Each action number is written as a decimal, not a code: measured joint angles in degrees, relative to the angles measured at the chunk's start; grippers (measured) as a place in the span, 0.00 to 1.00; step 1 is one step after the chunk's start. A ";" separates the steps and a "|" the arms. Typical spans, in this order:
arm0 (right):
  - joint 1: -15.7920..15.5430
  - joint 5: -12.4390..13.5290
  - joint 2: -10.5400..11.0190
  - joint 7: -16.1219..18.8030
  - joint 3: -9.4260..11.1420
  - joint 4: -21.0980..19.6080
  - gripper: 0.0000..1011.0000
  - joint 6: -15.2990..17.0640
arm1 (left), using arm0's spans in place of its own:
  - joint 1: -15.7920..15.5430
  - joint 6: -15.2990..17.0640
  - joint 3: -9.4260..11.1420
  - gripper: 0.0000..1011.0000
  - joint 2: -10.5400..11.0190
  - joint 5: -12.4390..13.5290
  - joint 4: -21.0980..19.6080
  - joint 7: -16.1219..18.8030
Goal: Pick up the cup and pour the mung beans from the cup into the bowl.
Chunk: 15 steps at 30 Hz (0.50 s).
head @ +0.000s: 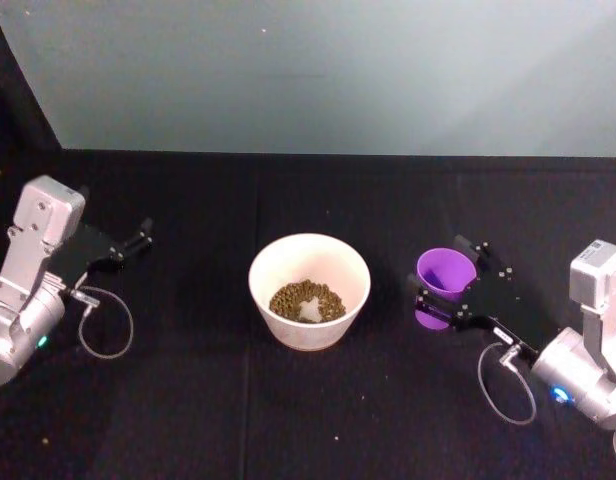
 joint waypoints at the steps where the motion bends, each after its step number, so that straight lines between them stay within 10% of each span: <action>1: 0.00 0.00 0.01 -0.01 -0.01 0.01 0.99 -0.01 | 0.00 0.00 0.00 0.99 0.00 0.00 0.00 0.00; 15: -2.60 0.46 1.13 -0.12 1.88 -6.45 0.99 0.90 | 0.00 0.00 0.00 0.99 0.00 0.00 0.00 0.00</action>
